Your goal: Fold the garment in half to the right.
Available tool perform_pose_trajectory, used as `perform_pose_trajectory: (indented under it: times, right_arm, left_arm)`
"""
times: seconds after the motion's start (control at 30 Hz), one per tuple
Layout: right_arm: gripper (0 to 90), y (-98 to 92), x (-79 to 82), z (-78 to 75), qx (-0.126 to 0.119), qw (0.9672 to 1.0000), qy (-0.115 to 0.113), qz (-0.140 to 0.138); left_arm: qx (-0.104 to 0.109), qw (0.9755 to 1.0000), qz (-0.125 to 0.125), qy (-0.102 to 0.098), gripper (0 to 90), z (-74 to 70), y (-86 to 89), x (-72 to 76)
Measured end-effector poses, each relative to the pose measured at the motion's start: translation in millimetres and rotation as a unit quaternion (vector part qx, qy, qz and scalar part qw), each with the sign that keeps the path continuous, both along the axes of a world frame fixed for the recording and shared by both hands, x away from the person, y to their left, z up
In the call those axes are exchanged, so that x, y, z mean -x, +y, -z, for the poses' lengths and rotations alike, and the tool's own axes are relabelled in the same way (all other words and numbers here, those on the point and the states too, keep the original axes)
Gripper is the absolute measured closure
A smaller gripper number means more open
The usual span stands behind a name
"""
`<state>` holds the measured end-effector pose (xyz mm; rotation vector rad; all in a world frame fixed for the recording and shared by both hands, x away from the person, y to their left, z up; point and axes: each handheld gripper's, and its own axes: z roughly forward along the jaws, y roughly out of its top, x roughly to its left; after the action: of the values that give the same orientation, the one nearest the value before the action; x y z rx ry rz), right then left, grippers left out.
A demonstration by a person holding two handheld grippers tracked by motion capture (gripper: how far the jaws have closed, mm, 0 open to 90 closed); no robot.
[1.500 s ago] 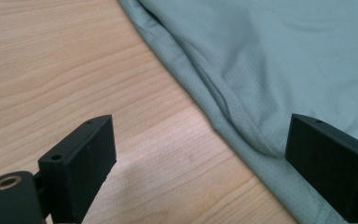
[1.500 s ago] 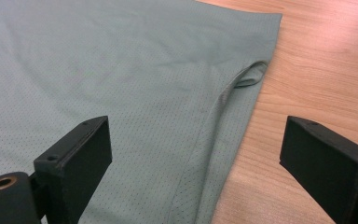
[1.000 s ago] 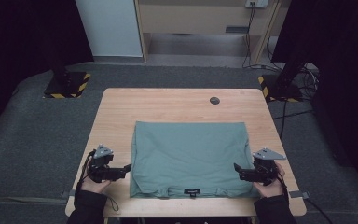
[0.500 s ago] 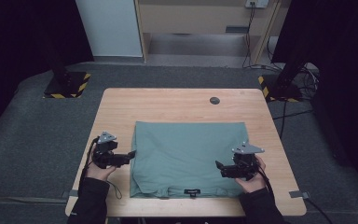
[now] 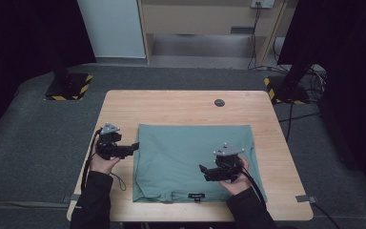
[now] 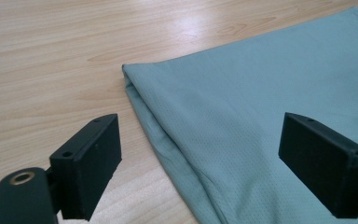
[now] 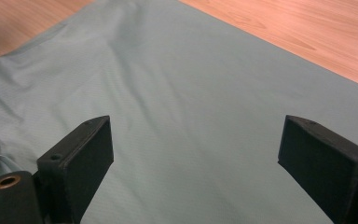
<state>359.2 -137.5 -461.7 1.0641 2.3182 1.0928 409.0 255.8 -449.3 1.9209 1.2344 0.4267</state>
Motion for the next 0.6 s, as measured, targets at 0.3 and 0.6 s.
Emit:
perform_pose_trajectory:
  times: [0.3, 0.6]
  right_arm:
    - [10.3, 30.4, 4.3, -0.5, 0.007, 0.9997, -0.004, -0.025]
    - [10.3, 55.1, 8.7, 4.5, 0.005, 0.9990, -0.003, -0.043]
  left_arm:
    - [-0.011, 0.9999, 0.009, 0.002, 13.5, -2.1, 0.0, -17.4]
    - [-0.020, 0.9997, 0.010, 0.006, 14.0, -1.7, -1.4, -35.1]
